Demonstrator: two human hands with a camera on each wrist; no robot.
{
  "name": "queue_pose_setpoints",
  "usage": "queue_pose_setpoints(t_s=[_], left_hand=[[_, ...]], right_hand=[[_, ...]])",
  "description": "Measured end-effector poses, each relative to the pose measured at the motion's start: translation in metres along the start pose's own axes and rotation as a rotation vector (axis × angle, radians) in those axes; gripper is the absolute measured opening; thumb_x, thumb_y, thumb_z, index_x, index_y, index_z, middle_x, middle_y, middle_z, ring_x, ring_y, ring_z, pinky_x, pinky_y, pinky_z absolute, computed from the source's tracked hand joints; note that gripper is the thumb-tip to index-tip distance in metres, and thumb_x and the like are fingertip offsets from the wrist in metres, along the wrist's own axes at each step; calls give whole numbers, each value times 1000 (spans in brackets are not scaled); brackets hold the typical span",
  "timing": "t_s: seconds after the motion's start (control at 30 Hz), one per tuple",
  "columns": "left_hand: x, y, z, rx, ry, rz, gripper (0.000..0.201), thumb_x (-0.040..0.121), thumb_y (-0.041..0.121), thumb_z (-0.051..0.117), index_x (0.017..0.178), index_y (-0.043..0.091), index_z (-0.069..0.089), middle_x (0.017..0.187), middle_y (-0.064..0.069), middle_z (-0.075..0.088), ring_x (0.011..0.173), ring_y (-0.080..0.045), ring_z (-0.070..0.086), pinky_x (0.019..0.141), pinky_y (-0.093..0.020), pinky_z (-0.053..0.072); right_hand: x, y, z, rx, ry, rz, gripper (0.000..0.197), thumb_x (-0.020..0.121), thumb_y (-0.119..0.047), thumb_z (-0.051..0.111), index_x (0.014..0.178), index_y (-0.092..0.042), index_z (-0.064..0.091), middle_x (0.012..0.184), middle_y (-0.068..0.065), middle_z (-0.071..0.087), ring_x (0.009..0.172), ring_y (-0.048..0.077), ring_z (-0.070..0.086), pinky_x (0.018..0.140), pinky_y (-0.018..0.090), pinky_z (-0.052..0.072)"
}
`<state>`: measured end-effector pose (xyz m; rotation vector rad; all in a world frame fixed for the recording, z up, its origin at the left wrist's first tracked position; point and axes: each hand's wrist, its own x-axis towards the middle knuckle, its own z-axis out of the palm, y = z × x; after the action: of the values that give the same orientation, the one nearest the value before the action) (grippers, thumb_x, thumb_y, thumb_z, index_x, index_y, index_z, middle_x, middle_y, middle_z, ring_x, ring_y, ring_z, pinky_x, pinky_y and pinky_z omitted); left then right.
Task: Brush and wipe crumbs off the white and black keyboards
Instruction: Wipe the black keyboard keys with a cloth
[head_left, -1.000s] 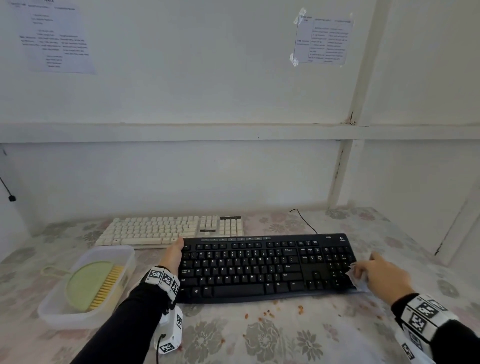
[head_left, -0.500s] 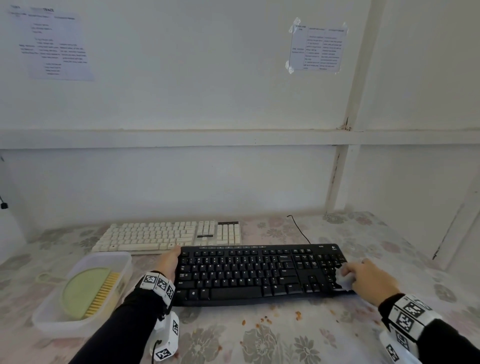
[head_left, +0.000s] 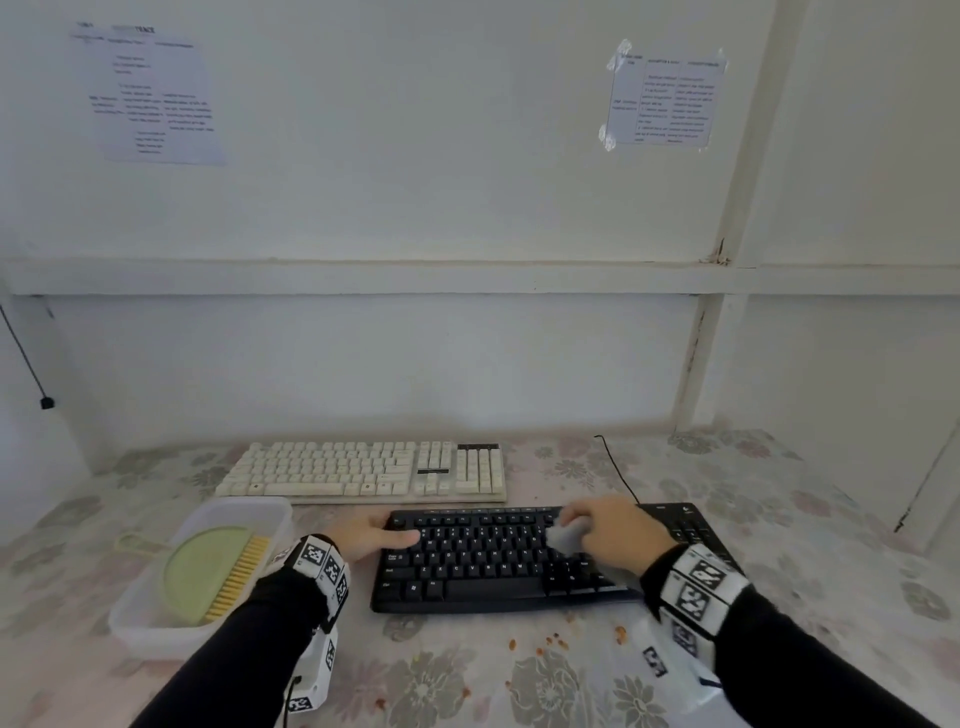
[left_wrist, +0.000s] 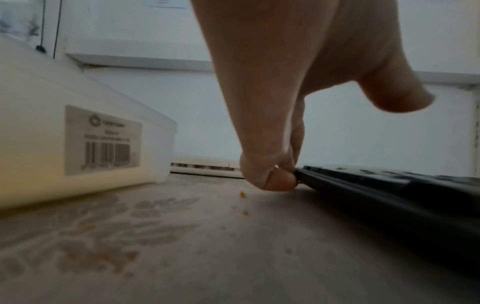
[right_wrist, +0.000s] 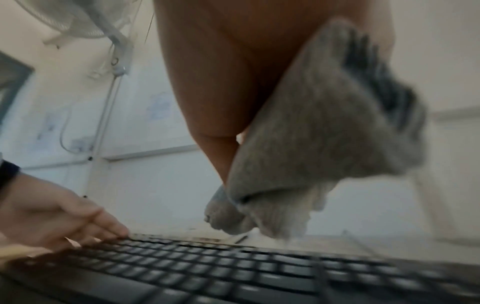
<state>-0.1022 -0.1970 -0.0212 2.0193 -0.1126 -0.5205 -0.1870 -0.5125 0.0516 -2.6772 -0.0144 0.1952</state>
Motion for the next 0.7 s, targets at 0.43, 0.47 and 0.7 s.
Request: queue_pose_setpoints(t_s=[0.43, 0.47, 0.7], left_hand=[[-18, 6, 9, 631, -182, -165, 173, 12, 66, 83, 150, 22, -12, 159, 0, 9, 144, -20, 18, 116, -40, 26], [-19, 7, 10, 615, -181, -175, 171, 18, 61, 86, 150, 22, -15, 160, 0, 7, 144, -20, 17, 116, -39, 25], [-21, 10, 10, 578, -184, -184, 164, 26, 54, 85, 149, 18, -18, 160, -1, -3, 146, -21, 8, 117, -36, 19]], right_hand=[[8, -82, 69, -353, -223, -187, 39, 93, -14, 45, 128, -30, 53, 125, 7, 43, 111, 30, 54, 83, 36, 43], [6, -79, 67, -362, -229, -198, 38, 93, -16, 45, 126, -34, 54, 121, 5, 44, 109, 29, 55, 81, 34, 42], [-16, -15, 29, -326, -86, -92, 33, 89, -21, 52, 72, -49, 56, 103, -10, 43, 99, 15, 56, 88, 29, 44]])
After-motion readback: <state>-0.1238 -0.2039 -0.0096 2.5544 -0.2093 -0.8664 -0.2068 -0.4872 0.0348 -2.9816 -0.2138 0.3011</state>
